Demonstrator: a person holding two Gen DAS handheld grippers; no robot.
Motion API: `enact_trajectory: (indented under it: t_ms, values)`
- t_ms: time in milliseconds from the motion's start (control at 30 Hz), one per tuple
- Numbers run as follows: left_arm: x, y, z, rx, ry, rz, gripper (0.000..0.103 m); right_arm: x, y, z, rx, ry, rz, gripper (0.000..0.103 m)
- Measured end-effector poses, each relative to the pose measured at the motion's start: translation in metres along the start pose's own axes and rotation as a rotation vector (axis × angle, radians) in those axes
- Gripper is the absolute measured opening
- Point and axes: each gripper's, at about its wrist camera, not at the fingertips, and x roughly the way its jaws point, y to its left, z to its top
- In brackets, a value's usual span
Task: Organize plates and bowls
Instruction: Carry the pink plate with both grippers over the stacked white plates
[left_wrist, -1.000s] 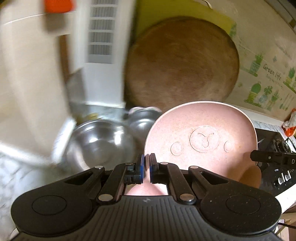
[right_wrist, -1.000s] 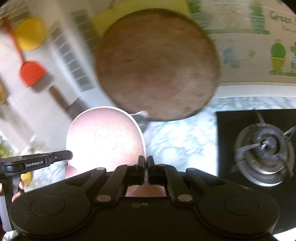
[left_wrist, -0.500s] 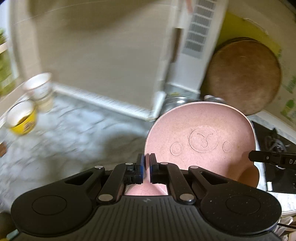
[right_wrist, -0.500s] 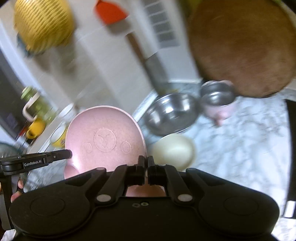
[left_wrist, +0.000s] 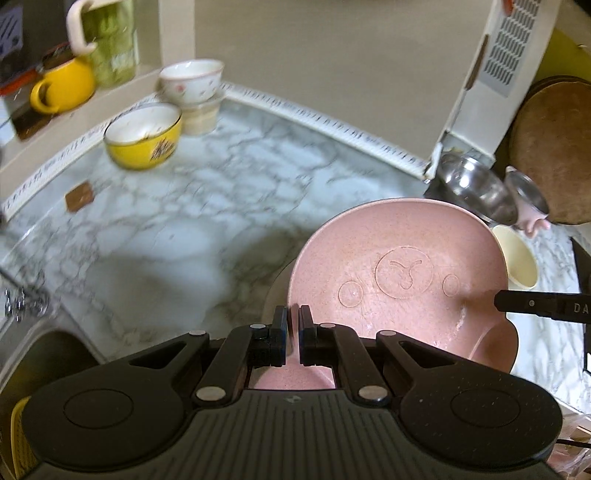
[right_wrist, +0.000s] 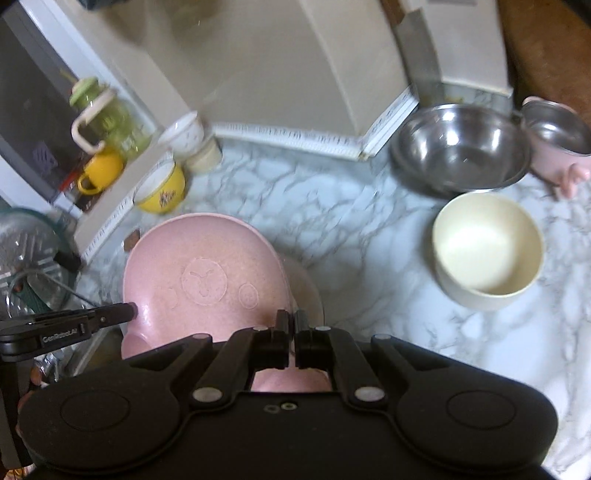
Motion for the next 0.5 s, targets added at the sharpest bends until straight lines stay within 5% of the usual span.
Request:
enact_trajectory:
  t_ms: [500]
  values:
    - [0.034, 0.008, -0.009, 0.012, 0.09, 0.035, 0.005, 0.049, 0.002, 0.004, -0.034, 0.088, -0.056, 0.005]
